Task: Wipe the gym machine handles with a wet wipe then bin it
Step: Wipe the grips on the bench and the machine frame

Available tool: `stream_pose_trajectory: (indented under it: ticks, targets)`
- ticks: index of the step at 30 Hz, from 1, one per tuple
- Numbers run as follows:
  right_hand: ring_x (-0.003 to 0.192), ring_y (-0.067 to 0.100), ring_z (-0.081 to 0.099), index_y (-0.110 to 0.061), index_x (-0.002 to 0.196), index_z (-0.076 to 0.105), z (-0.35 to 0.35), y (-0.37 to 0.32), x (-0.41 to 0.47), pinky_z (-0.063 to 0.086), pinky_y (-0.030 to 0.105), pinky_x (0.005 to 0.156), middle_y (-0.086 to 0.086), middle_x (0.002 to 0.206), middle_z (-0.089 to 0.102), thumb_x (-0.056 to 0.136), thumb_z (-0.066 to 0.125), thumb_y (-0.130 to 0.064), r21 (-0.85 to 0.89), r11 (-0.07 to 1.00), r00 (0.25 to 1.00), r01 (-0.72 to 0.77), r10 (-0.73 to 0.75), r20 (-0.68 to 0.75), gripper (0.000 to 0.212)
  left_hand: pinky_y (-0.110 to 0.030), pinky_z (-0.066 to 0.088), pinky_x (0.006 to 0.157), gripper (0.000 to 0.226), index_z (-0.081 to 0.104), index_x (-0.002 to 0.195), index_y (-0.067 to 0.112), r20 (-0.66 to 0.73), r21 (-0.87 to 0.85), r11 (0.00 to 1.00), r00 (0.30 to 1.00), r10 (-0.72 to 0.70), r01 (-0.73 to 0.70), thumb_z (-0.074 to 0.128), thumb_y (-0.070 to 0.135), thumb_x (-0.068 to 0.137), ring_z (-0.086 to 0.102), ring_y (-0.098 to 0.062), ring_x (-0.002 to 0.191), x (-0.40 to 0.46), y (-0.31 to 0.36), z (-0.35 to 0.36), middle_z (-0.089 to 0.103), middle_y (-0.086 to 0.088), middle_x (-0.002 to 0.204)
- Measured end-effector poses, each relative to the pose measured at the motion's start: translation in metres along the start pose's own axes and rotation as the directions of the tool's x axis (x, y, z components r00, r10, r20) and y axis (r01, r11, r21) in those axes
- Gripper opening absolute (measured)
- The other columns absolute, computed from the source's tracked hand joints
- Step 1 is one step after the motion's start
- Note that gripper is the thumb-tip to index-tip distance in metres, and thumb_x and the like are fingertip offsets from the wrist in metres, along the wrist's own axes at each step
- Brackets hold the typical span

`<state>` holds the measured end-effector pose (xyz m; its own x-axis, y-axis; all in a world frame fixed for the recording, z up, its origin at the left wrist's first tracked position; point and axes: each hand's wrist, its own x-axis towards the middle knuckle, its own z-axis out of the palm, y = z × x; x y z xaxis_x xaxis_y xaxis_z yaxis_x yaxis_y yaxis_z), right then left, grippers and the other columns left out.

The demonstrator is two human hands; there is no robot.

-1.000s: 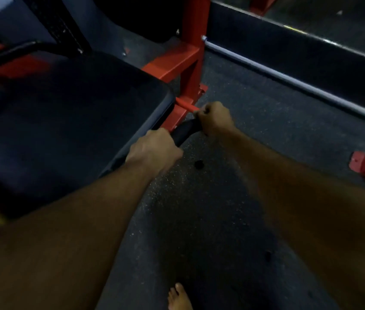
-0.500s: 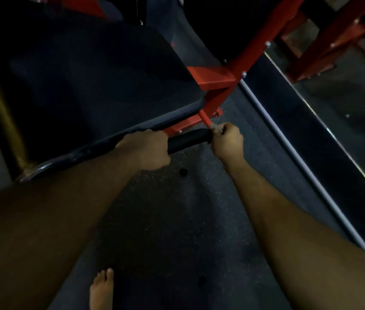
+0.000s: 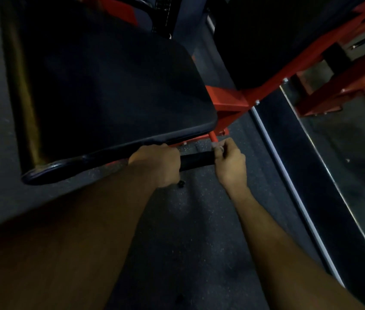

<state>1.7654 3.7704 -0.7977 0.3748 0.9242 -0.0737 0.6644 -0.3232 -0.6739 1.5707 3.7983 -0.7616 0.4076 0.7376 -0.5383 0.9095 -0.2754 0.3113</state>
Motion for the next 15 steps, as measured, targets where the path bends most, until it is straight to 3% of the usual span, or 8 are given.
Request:
stream_pose_trajectory:
  ticks: [2,4,9,12,15]
  targets:
    - [0.061,0.008,0.056,-0.022,0.094,0.057,-0.001,-0.003,-0.016,0.046,0.029,0.053,-0.002,0.077,0.065,0.104,0.049,-0.024,0.005,0.991,0.988,0.137,-0.137,0.072,0.013,-0.04,0.058,0.074,0.028,0.061,0.116,0.018,0.006,-0.006,1.0,1.0,0.009,-0.009,0.065,0.028,0.09,0.062,-0.02,0.079,0.001,-0.002,0.0,0.057,0.0,0.089]
    - [0.068,0.005,0.061,-0.023,0.098,0.059,-0.002,0.002,-0.028,0.048,0.023,0.058,-0.006,0.084,0.067,0.104,0.051,-0.026,0.054,0.985,0.982,0.166,-0.17,0.081,0.011,-0.041,0.059,0.076,0.028,0.062,0.115,0.018,0.018,-0.01,1.0,1.0,0.019,-0.019,0.065,0.029,0.089,0.063,-0.02,0.08,0.002,-0.003,0.0,0.058,0.001,0.088]
    - [0.068,0.007,0.059,-0.021,0.091,0.061,-0.003,0.011,-0.004,0.047,0.027,0.061,-0.007,0.077,0.064,0.102,0.055,-0.031,0.064,0.997,0.999,-0.047,0.046,0.013,0.017,-0.042,0.059,0.08,0.035,0.061,0.119,0.019,0.04,-0.013,1.0,0.999,0.016,-0.016,0.067,0.036,0.089,0.064,-0.02,0.083,0.004,-0.003,-0.001,0.06,0.001,0.093]
    - [0.077,0.015,0.062,-0.017,0.089,0.066,-0.006,0.002,0.024,0.045,0.025,0.066,-0.002,0.084,0.066,0.101,0.055,-0.025,-0.054,0.982,0.978,-0.183,0.187,0.089,0.018,-0.043,0.058,0.081,0.036,0.059,0.12,0.019,0.042,-0.007,1.0,0.999,0.022,-0.021,0.066,0.036,0.09,0.063,-0.021,0.085,0.004,-0.003,-0.002,0.058,0.001,0.095]
    - [0.084,0.011,0.063,-0.02,0.092,0.066,-0.016,-0.012,0.027,0.05,0.027,0.073,-0.009,0.091,0.067,0.1,0.052,-0.018,-0.189,0.982,0.966,0.003,0.046,0.253,0.016,-0.043,0.059,0.081,0.034,0.058,0.119,0.019,0.065,-0.026,1.0,0.998,0.011,-0.009,0.066,0.036,0.09,0.063,-0.02,0.083,0.004,-0.003,-0.002,0.059,0.0,0.095]
